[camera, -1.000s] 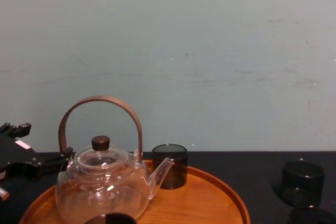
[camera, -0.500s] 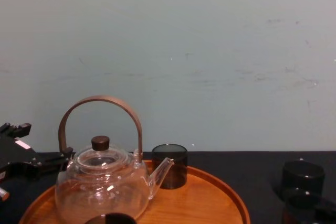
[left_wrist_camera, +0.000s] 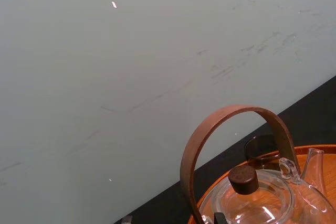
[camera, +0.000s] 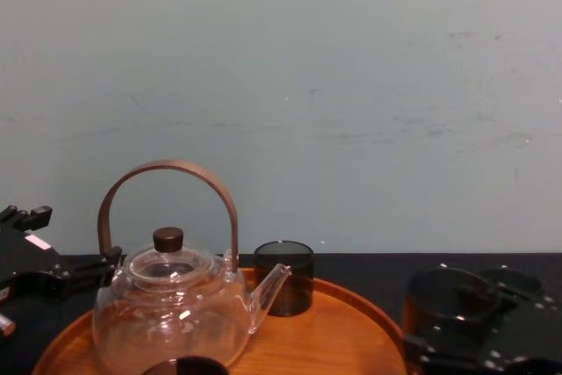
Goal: Pick up the glass from the table and place it on the tray.
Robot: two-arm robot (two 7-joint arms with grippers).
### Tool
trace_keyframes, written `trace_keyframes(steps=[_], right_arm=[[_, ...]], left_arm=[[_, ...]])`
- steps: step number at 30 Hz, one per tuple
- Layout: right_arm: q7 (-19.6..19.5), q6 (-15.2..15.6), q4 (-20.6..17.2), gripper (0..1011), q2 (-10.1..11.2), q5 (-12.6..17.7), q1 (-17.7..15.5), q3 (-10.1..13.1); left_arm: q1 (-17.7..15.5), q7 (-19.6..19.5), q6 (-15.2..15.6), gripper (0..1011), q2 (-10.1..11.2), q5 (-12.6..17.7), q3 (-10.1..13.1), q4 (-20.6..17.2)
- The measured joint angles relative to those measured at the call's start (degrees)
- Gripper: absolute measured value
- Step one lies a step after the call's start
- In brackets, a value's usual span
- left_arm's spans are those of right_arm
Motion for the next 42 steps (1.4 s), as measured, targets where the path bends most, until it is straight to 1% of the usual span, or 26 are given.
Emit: trace_keyframes(steps=[5,20,27,42], right_arm=[[0.2,0.4,0.8,918,-1.3,-0.3,1.8,-1.6],[0.3,0.9,2.9,918,-3.3,-1.0,4.7,-4.6],[0.5,1.1,4.4,918,-4.4,-2.2,6.3,-6.5],[1.0,0.6,7.4,918,-6.3,-3.8,7.9,-9.5]], left_arm=[[0.0,0.0,0.0,1010,0.0,0.0,0.0,0.0],[0.0,0.0,0.0,1010,0.0,0.0,0.0,0.0],[0.0,0.0,0.0,1010,0.0,0.0,0.0,0.0],[0.0,0.0,0.0,1009,0.0,0.0,0.0,0.0]])
